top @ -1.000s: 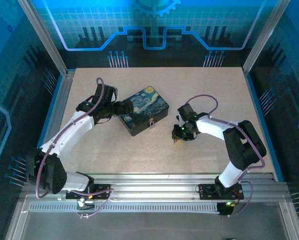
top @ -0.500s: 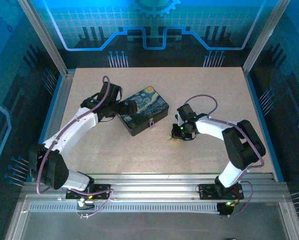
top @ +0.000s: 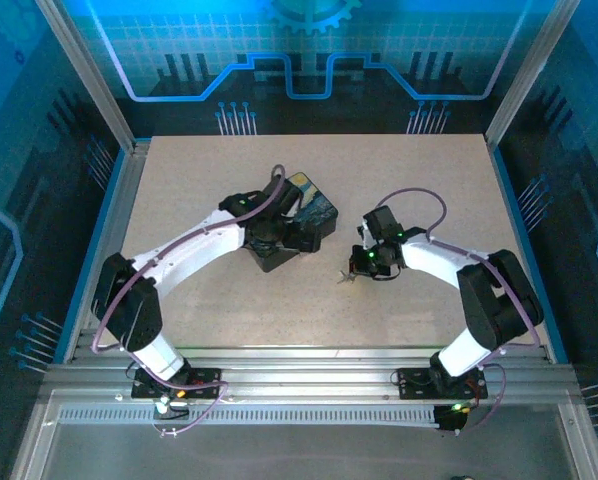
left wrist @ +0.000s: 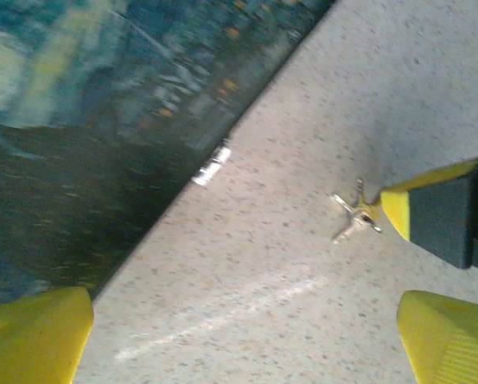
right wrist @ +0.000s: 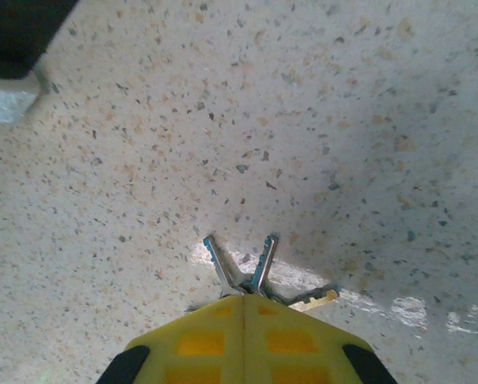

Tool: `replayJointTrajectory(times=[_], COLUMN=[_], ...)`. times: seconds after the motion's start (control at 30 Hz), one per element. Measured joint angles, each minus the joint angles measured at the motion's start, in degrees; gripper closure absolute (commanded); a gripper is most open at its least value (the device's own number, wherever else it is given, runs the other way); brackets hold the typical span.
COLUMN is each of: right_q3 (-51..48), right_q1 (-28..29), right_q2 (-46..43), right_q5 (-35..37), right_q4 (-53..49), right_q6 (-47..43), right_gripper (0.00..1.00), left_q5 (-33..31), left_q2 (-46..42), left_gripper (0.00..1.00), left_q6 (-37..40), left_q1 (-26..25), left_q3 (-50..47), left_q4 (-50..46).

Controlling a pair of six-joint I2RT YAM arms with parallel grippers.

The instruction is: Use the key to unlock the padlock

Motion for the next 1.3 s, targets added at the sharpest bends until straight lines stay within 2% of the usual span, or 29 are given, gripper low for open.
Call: replayJointTrajectory(times=[0.07,0.27,0.43,0.7,0.97,1.3], right_q3=[-0.3,-0.5,-0.5,-0.3,1.2,-0.3], right_q1=[-0.5,-0.8,-0.4,2.8,3.6,2.5], right_q2=[-0.6,-1.2,-1.1,3.5,5.4,4.0], right_q5=[-0.4,-1.7,-2.1,-1.0,0.0,-0.1], right_q4=[0.0,-1.0,-2.1,-2.2,-0.9,-0.3], right_q6=[0.0,-2.0,-3.7,-3.9,-3.2,-2.6], right_gripper=[0.97,0.77,0.70,0.73,0.93,1.00], left_q5=[0.8,2.1,2.0,1.7,1.3,3.3], left_q2=[1.2,2.7,2.7,2.7,2.7,2.7], left_gripper=[0.01,0.01,0.01,0.01,0.01,0.01], left_q6=[-0.6,-2.1,-2.1,-2.1,-2.1,-3.9], left_q1=[-1.1,-2.1,-2.0,-1.3,-0.8,-1.0], left_q3=[0.8,1.5,2.2,2.4,2.4,-0.4], left_q4=[-0.1,-0.2,-0.4,-1.3,-1.7,-0.8])
